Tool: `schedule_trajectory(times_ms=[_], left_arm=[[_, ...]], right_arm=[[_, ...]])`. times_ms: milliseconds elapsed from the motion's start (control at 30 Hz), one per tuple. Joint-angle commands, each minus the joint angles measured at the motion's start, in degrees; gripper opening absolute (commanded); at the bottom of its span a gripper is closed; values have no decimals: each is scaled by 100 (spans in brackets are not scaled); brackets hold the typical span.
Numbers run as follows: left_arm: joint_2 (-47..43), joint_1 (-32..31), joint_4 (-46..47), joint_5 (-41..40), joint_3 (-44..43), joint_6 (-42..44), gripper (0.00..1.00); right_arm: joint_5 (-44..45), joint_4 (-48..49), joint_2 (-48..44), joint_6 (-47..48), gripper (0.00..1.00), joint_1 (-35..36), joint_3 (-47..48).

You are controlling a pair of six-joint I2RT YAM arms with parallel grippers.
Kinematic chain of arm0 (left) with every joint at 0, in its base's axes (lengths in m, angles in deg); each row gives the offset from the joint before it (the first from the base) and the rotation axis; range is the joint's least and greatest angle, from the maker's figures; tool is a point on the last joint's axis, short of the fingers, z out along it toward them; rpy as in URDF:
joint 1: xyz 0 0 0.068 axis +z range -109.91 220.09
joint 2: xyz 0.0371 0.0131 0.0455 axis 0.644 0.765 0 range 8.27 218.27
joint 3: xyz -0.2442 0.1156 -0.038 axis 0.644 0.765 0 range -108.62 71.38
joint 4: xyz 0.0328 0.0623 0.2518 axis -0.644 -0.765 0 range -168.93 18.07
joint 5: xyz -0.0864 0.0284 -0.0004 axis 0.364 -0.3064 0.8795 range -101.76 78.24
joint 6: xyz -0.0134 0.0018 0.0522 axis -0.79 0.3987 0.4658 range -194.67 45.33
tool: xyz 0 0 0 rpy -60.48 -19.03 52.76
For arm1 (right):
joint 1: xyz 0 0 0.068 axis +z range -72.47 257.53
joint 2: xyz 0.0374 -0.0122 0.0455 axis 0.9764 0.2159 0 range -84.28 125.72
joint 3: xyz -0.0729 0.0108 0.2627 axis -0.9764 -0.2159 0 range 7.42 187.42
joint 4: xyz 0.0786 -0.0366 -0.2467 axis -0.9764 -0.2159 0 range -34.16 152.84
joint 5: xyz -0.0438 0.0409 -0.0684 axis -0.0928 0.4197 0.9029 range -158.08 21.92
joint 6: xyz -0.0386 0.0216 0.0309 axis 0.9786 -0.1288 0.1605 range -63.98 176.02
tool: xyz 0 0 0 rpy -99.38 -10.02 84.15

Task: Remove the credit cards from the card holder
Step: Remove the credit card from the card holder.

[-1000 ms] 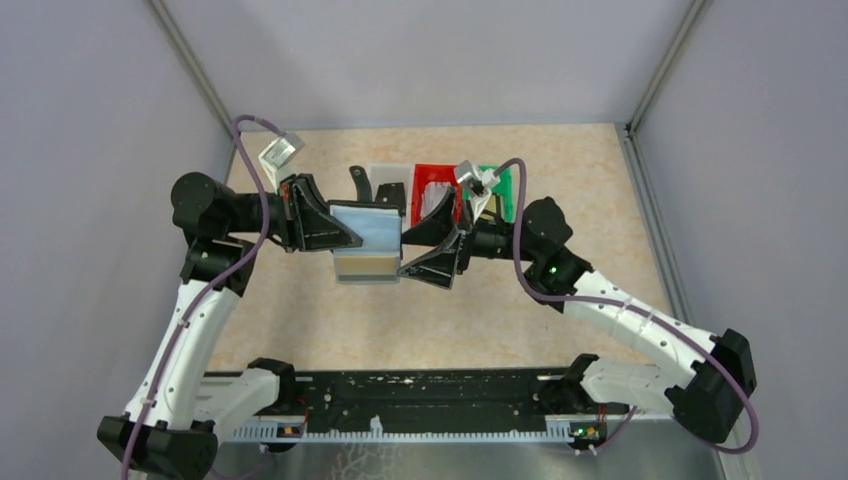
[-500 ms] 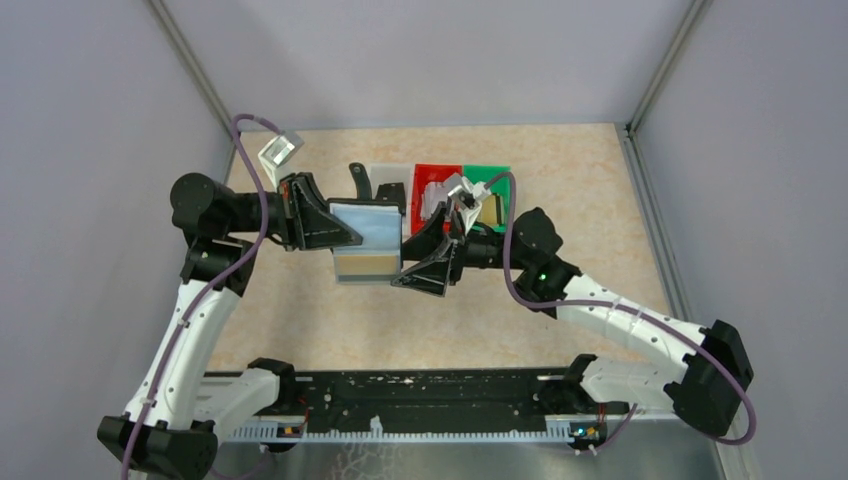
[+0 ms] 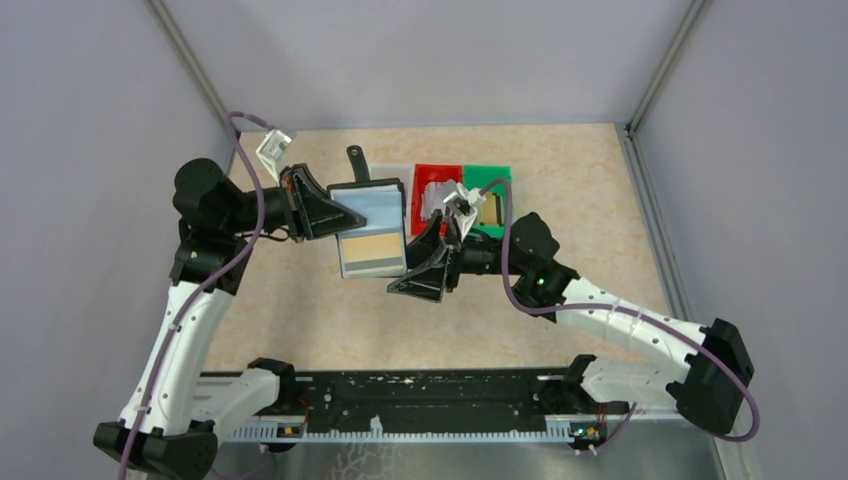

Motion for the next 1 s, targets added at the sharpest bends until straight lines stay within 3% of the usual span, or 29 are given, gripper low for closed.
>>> schedule_trajectory(times_ms=[0,500,667,800,967], left_arm=[[-32,-24,-390,-407,-163,475,0],[-69,-28,-150,-79,-166,205,0],[-84,-29,-41,-7,-102,81,0],[-128,-30,158,125,37,-183,0],[-151,-25,163,248,55,-120,0]], right_arm=[[313,155,-279,153,55,100,21],[1610,-121,-550,408,26,101,-35],[1742,69,-498,331,34,99,8],[1819,215,-335,235,33,105,131],[2129,734,-291,-116,18,106,-26]])
